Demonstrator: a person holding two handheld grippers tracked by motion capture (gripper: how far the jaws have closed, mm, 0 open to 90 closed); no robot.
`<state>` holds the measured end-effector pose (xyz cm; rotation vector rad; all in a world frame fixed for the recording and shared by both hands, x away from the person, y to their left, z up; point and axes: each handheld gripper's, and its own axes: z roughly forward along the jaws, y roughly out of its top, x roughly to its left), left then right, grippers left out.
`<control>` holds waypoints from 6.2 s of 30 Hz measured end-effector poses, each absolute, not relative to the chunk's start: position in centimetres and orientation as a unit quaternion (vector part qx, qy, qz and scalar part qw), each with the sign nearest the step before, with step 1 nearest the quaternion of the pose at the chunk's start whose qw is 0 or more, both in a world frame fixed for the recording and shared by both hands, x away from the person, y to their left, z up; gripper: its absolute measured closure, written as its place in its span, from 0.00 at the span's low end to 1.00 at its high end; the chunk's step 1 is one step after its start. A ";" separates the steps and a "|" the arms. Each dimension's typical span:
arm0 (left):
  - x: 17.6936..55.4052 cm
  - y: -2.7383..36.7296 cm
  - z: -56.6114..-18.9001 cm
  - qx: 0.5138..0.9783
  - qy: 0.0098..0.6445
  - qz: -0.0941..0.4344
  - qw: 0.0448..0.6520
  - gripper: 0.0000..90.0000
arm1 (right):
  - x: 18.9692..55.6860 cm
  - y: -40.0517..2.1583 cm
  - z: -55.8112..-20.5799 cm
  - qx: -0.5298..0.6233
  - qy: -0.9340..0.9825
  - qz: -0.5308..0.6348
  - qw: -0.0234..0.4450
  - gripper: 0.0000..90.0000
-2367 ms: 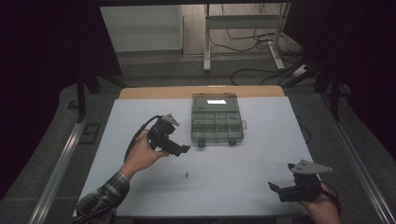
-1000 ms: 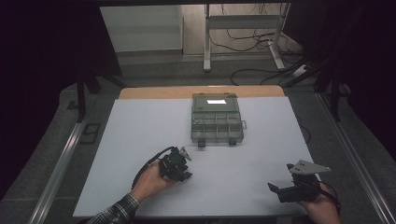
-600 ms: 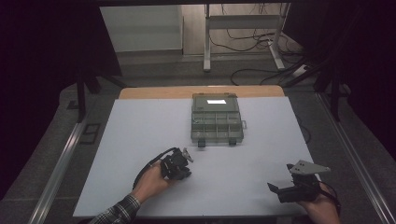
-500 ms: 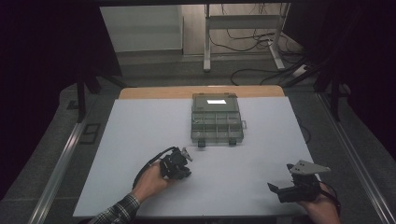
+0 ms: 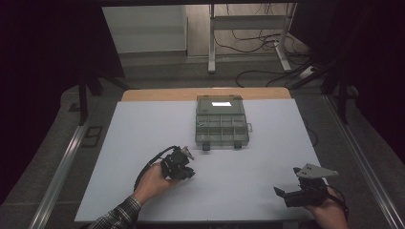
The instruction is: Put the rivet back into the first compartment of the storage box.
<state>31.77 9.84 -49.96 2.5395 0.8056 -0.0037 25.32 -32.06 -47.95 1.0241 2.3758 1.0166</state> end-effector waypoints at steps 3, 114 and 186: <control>31.9 10.1 -49.8 0.917 0.308 -0.007 0.253 0.92 | 25.3 -32.1 -47.9 0.362 0.841 0.360 0.180 0.00; 45.6 11.5 -45.6 0.863 0.360 0.064 0.349 0.21 | 25.4 -32.0 -48.1 0.361 0.844 0.357 0.174 0.00; 29.6 19.1 -46.8 0.845 0.364 0.106 0.377 0.00 | 25.4 -31.8 -47.9 0.362 0.842 0.361 0.176 0.00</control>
